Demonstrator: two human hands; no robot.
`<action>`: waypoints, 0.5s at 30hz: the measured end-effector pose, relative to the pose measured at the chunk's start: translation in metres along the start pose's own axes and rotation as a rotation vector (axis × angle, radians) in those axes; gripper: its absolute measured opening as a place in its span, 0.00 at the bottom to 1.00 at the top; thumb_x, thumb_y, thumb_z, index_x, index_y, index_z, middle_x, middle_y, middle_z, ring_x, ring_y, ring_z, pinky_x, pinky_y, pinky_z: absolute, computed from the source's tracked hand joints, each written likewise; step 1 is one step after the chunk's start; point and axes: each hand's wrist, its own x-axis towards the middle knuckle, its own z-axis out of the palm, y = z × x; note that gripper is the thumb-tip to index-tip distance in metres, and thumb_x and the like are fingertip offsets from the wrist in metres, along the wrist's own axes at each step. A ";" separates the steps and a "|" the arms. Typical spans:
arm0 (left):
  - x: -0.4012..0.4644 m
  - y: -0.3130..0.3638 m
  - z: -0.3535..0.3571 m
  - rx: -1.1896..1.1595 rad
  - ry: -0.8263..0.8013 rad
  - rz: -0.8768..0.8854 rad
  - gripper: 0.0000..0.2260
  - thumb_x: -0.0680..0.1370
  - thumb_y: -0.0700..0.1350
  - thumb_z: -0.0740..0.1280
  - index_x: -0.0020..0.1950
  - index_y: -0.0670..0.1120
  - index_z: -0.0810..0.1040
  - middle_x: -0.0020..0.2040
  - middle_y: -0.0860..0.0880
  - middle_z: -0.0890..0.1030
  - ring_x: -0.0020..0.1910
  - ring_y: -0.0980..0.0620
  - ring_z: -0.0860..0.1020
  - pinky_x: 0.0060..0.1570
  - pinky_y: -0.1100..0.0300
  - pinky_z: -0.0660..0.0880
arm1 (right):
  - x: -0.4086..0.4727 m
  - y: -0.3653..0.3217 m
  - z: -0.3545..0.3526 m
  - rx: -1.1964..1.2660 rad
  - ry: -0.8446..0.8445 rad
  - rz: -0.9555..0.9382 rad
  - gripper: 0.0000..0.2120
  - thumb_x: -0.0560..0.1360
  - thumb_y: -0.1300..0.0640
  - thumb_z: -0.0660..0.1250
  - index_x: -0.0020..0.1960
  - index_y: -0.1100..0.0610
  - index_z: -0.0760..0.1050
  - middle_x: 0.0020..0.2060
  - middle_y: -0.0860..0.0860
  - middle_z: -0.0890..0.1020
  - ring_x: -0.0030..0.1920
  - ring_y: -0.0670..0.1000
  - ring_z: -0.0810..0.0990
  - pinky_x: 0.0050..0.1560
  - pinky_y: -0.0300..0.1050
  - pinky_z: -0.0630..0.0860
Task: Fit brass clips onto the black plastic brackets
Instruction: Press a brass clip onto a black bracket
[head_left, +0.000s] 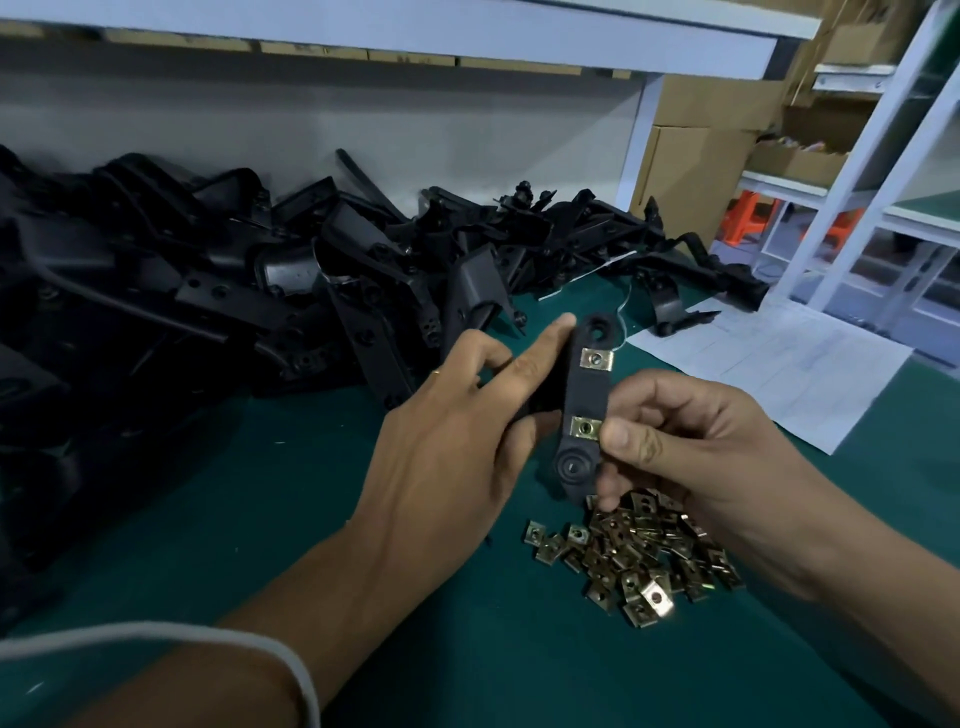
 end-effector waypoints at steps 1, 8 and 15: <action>0.001 0.001 0.000 -0.007 -0.001 -0.004 0.32 0.81 0.42 0.66 0.84 0.55 0.60 0.58 0.53 0.71 0.44 0.53 0.74 0.34 0.52 0.78 | 0.000 -0.002 0.000 0.009 -0.014 -0.021 0.08 0.75 0.60 0.72 0.51 0.63 0.82 0.40 0.63 0.83 0.37 0.57 0.83 0.42 0.46 0.82; 0.002 0.009 -0.001 0.066 -0.039 0.031 0.32 0.81 0.52 0.62 0.84 0.58 0.56 0.59 0.55 0.70 0.39 0.57 0.71 0.32 0.57 0.79 | -0.010 -0.013 0.010 0.050 0.067 -0.005 0.12 0.81 0.51 0.70 0.51 0.61 0.80 0.46 0.63 0.84 0.44 0.58 0.85 0.42 0.45 0.82; 0.001 0.003 -0.007 -0.260 0.045 0.010 0.29 0.84 0.60 0.59 0.84 0.58 0.57 0.67 0.58 0.67 0.57 0.56 0.76 0.51 0.61 0.77 | -0.027 -0.033 0.009 -0.184 0.234 -0.130 0.10 0.78 0.55 0.69 0.46 0.62 0.82 0.38 0.62 0.85 0.36 0.59 0.85 0.39 0.45 0.83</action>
